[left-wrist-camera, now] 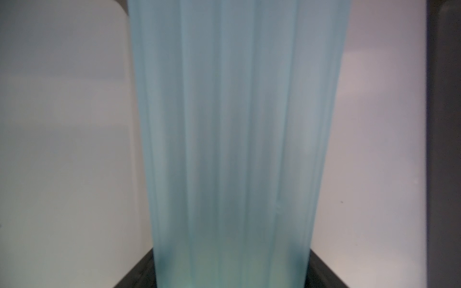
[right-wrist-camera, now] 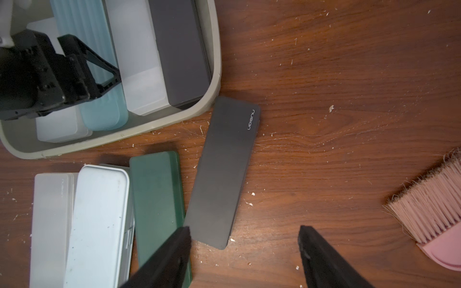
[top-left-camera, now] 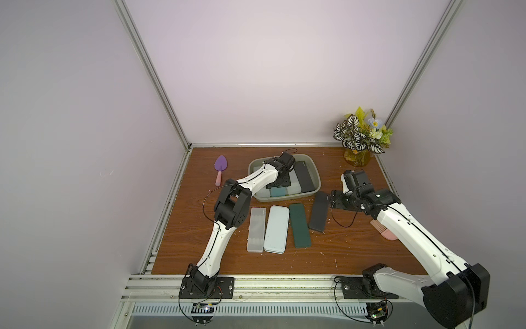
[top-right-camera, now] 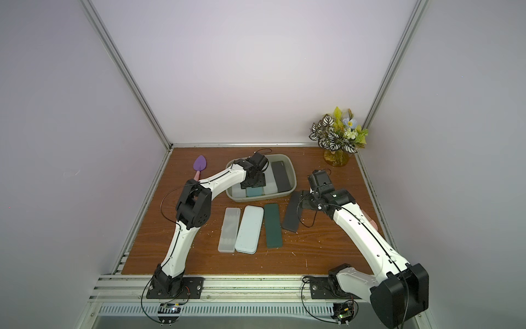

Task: Put the pencil case into the storage box
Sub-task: Place the pencil case at the storage box, then pick up the pencil case from the center of the board.

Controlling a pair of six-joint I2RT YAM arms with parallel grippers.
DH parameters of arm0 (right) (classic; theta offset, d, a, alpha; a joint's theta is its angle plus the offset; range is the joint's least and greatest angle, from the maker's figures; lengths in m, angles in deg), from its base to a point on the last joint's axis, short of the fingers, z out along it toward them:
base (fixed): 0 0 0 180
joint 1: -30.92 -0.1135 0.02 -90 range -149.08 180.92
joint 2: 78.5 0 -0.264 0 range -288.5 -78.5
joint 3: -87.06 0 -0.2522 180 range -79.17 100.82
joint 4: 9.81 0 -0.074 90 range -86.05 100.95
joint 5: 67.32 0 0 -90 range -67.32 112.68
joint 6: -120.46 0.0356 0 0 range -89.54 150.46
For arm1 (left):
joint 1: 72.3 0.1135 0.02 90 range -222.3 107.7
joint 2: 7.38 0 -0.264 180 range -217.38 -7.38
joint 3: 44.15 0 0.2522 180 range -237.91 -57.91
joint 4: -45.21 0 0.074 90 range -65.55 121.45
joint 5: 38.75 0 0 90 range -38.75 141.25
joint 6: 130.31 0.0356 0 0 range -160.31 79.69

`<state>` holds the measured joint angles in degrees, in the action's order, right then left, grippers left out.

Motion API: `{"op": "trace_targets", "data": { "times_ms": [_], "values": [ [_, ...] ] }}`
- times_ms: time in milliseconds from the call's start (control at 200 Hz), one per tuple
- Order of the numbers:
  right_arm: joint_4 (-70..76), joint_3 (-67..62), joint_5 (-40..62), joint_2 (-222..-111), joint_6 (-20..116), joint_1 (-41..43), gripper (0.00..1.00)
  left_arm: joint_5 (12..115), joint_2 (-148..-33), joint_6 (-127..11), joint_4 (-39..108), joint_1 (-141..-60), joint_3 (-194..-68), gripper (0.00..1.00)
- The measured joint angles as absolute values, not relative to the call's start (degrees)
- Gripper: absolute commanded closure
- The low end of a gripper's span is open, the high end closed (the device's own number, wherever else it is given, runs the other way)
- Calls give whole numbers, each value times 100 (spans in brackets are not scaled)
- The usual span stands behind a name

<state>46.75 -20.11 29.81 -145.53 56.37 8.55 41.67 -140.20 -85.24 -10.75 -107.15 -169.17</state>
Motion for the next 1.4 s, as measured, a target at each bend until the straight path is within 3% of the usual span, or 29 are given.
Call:
{"op": "trace_targets", "data": {
  "times_ms": [185, 390, 706, 821, 1196, 1401],
  "values": [
    [4667, -2087, 2979, -14535, 5637, 861, 24, 4149, -13985, -8561, -1060, -10715, -16917, 7],
    [4665, -2087, 2964, -14522, 5639, 861, 24, 4097, -13729, -8526, -1101, -10715, -16917, 4],
    [4641, -2109, 2789, -14389, 5761, 861, 23, 3891, -12322, -8318, -1114, -10888, -16775, 2],
    [4503, -2319, 2616, -14367, 5958, 861, 23, 3776, -11423, -8294, -1068, -10936, -16205, 1],
    [4011, -3101, 2013, -14810, 6564, 802, 4, 3365, -9144, -8314, -1169, -10785, -13615, 2],
    [3692, -3086, 1980, -15320, 6760, 520, 2, 3360, -8304, -8318, -1224, -10420, -12850, 2]
  ]
}}
